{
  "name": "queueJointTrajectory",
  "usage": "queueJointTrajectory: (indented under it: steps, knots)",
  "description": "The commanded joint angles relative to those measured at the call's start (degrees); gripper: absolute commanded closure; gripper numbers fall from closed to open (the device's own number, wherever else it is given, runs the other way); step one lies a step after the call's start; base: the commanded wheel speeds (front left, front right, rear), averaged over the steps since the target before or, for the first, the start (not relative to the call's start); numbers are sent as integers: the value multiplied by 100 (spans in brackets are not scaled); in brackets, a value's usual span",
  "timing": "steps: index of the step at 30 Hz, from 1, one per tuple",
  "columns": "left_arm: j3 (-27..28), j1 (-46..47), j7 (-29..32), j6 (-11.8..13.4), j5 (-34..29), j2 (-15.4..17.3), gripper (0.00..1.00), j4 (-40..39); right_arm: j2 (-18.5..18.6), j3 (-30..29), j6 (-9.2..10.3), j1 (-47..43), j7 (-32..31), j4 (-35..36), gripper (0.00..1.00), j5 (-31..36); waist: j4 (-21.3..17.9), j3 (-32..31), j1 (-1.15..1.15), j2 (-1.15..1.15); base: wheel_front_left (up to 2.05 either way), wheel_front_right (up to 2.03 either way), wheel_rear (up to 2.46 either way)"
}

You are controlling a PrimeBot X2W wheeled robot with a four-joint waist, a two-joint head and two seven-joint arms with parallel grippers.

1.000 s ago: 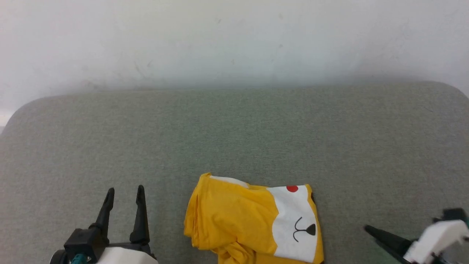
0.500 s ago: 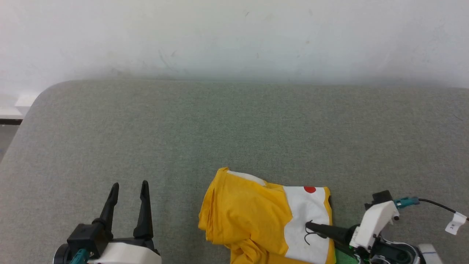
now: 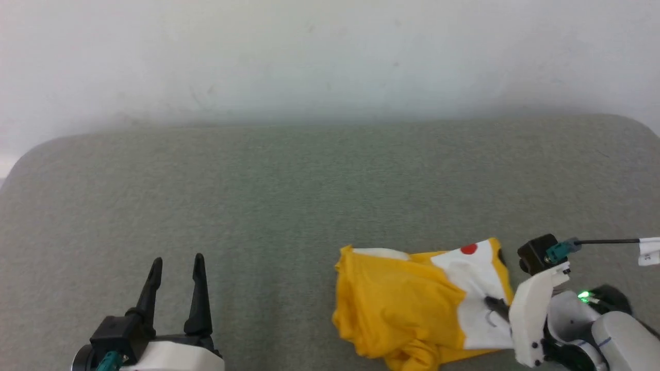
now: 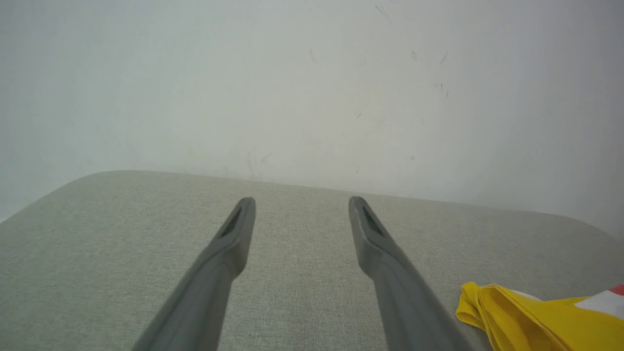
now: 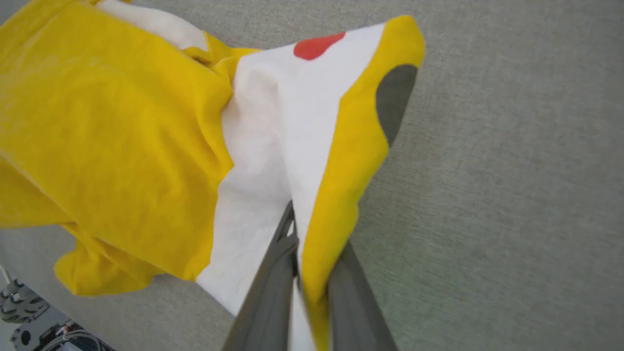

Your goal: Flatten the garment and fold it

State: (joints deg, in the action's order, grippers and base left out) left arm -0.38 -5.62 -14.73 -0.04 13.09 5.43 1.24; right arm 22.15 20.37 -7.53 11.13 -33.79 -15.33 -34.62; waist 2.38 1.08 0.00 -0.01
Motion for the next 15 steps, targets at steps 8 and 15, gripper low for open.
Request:
queueJointTrajectory:
  steps: [8, 15]
  knots:
    - [-46, 280, -27, -132, -140, -93, 0, -168, 894, -9, 4, 381, 316, -1, 100, 995, -1051, 605, 0, 1, 0, 0, 0]
    - [-260, 1007, -27, -295, -368, -91, 0, -153, 1357, -655, 4, 762, 773, -751, 100, 1296, -1516, 1518, 0, 1, 0, 0, 0]
